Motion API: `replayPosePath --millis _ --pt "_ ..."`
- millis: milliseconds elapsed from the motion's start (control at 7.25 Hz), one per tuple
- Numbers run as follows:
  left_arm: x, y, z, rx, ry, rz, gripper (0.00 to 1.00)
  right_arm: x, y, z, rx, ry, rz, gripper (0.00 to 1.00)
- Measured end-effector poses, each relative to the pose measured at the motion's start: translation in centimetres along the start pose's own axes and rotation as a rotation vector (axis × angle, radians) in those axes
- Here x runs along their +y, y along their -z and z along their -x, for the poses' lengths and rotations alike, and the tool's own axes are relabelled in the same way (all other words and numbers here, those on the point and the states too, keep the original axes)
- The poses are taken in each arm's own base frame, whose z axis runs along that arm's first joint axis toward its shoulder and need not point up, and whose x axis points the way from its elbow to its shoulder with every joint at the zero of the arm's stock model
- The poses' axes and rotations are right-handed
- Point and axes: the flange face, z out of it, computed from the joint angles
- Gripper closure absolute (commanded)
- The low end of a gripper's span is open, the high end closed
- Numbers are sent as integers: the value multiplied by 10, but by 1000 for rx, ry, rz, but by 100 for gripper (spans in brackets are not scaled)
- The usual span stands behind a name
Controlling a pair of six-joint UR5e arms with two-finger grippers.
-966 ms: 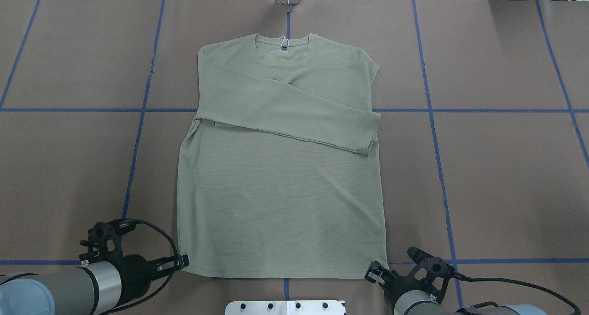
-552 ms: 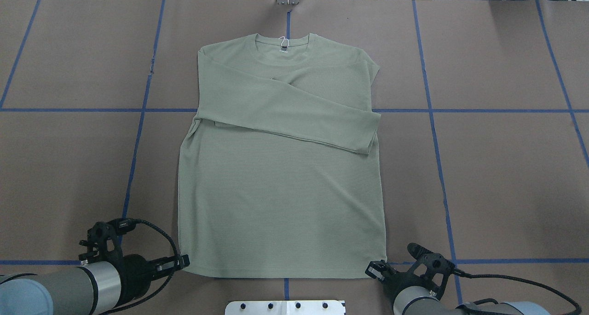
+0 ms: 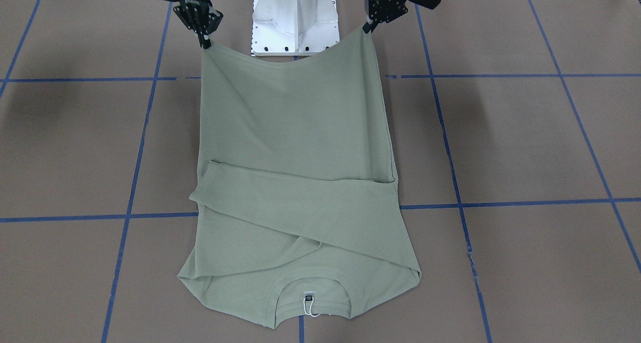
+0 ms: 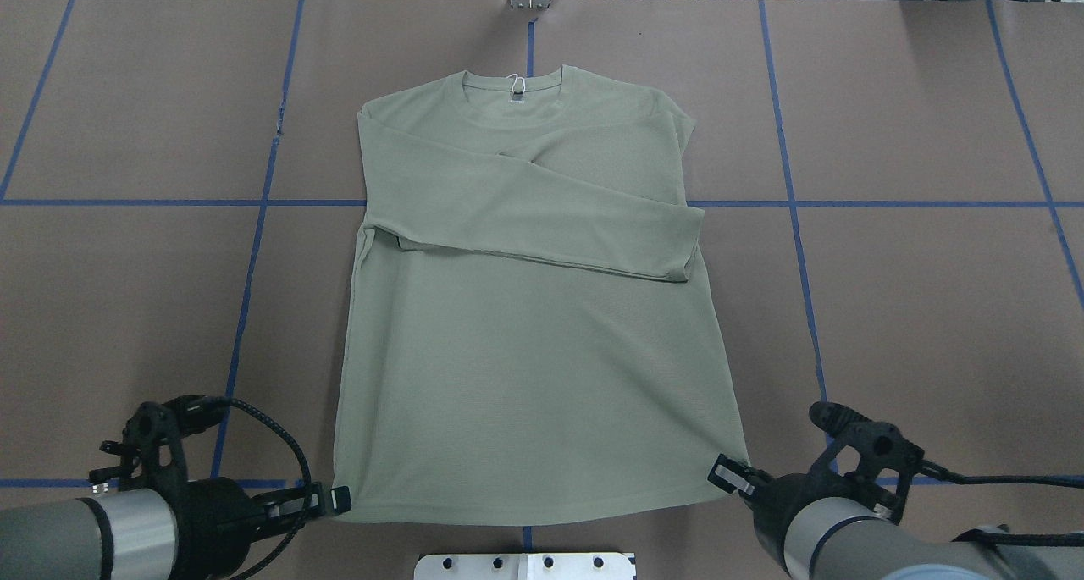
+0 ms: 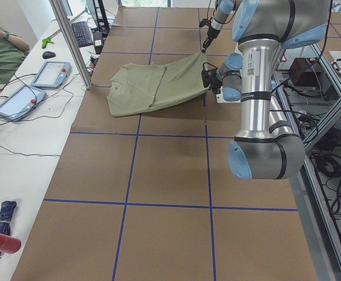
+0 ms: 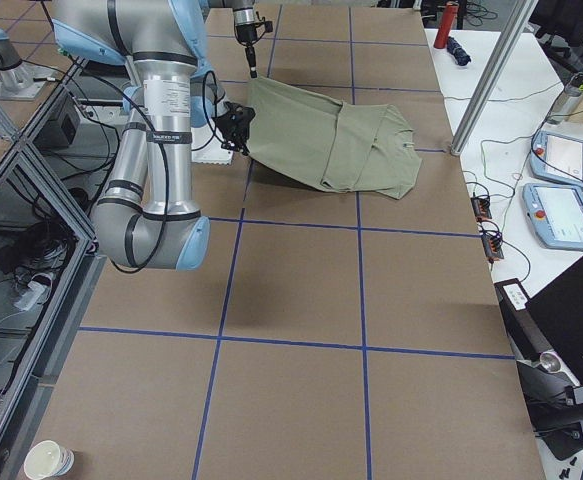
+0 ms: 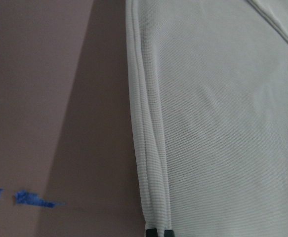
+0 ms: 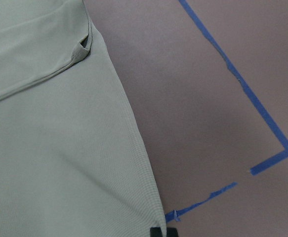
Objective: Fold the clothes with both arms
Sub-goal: 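Lift the hem with both grippers and fold it over toward the collar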
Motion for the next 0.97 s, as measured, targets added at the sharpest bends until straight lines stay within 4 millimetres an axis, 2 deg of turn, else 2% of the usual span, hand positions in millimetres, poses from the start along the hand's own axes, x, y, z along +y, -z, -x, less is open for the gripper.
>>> replayPosePath --millis 138,276,414,552,690,828,966 --pt "0 47 -23 7 2 60 100 -16 43 9 24 -12 44 100" --pt "-10 83 -40 24 -23 90 100 -30 70 22 33 -10 77 100" --pt "-25 94 -54 37 -95 75 100 -43 84 34 30 28 79 100" --pt "-45 81 -65 26 -174 30 100 -57 85 46 23 82 55 100" --pt "-82 57 -72 -17 -255 -50 100 -78 74 65 21 134 5 100" --pt "-123 38 -70 -76 -318 -124 100 -100 48 93 28 155 -35 100" --pt "-164 17 -68 -136 -354 -181 100 -125 2 128 28 146 -54 100"
